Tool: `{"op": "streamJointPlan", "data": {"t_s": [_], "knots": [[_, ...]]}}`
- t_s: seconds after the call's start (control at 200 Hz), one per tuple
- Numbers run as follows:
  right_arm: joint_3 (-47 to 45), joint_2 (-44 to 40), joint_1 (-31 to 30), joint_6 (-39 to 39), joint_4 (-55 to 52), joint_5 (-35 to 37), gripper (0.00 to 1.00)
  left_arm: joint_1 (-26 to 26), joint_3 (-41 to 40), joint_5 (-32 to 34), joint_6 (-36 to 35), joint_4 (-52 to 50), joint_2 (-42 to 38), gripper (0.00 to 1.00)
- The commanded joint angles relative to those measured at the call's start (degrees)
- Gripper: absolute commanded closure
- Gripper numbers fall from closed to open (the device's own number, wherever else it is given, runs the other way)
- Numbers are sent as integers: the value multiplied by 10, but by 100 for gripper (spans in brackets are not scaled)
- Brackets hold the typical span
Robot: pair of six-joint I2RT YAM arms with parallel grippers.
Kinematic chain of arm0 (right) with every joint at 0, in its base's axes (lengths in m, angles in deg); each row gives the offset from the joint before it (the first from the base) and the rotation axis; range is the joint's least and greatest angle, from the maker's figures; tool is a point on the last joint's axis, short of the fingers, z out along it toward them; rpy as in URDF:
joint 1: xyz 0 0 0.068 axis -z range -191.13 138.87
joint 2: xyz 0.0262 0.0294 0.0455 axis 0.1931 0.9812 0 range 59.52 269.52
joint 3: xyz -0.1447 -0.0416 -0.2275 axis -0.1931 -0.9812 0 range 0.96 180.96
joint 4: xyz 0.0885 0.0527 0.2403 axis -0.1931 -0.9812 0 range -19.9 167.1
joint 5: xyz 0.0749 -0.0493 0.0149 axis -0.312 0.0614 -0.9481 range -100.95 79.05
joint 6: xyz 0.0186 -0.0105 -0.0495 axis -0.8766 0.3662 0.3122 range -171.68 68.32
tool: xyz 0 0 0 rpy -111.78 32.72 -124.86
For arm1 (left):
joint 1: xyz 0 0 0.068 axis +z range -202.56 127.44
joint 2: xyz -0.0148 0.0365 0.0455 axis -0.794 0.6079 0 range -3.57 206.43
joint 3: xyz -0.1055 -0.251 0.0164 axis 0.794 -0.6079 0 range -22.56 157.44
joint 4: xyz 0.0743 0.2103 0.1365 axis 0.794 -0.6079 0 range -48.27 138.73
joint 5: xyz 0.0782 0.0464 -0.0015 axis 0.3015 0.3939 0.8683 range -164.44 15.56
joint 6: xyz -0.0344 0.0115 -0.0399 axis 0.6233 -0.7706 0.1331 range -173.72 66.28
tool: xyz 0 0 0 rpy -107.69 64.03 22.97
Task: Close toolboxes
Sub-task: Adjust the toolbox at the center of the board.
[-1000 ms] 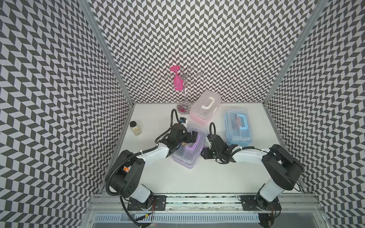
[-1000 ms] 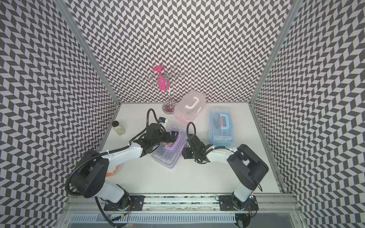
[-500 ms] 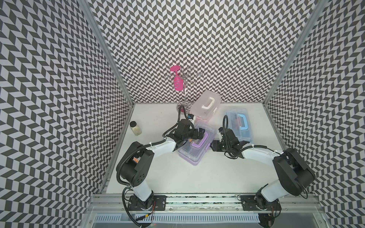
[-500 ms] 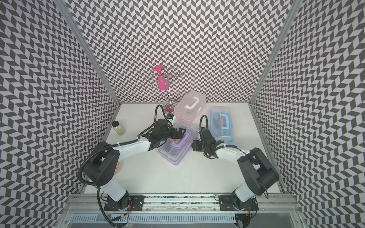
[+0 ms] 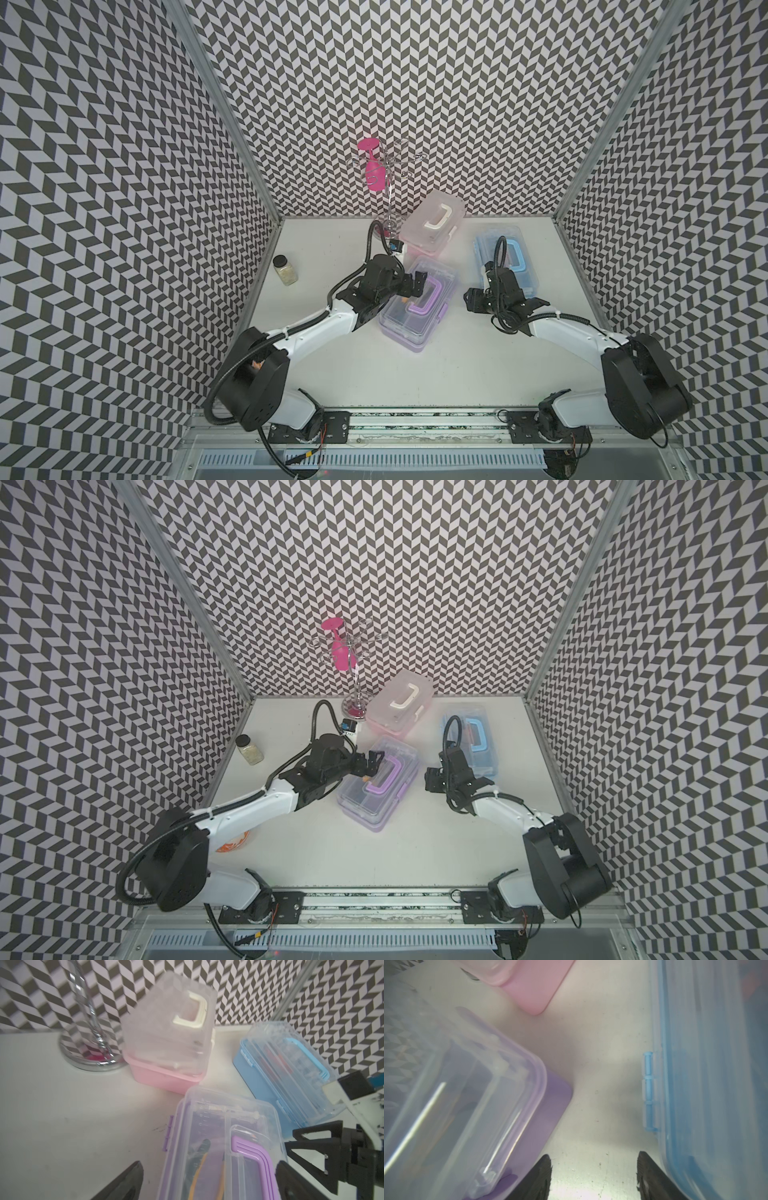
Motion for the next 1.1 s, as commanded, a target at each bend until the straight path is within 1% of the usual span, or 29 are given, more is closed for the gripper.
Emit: {"op": "streamJointPlan", "data": {"t_s": [0.0,0.085,0.215,0.366,0.441,0.501,0.571,0.681,0.731,0.791,0.871,0.922,0.977,1.032,1.092], "knots": [[-5,-3,20,14,-7,35,33,31,-32,65,-3,-9,-50,1],[-3,1,27,16,-8,57,33,65,-62,79,5,-5,-87,1],[0,8,29,33,9,135,30,107,-112,125,7,8,-134,1],[-26,9,31,73,107,214,28,159,-175,176,15,38,-186,1],[-15,11,40,98,123,204,28,186,-201,197,23,51,-211,1],[-16,10,42,122,156,217,28,202,-218,215,27,60,-232,1],[-35,5,48,158,225,228,28,210,-246,232,9,92,-254,1],[-87,0,62,218,354,217,27,212,-288,267,-18,155,-277,1],[-116,2,68,242,426,200,27,217,-304,269,-34,181,-280,1],[-146,13,75,269,505,189,27,228,-313,271,-36,193,-272,1],[-164,41,87,281,567,180,26,248,-318,250,-39,208,-248,1],[-154,48,90,289,557,176,26,260,-321,234,-43,223,-229,1],[-160,52,99,296,591,151,26,271,-328,214,-56,259,-208,1],[-167,53,108,303,617,123,26,289,-315,178,-58,252,-193,1],[-183,60,121,299,661,104,25,298,-324,161,-73,294,-179,1]]}}
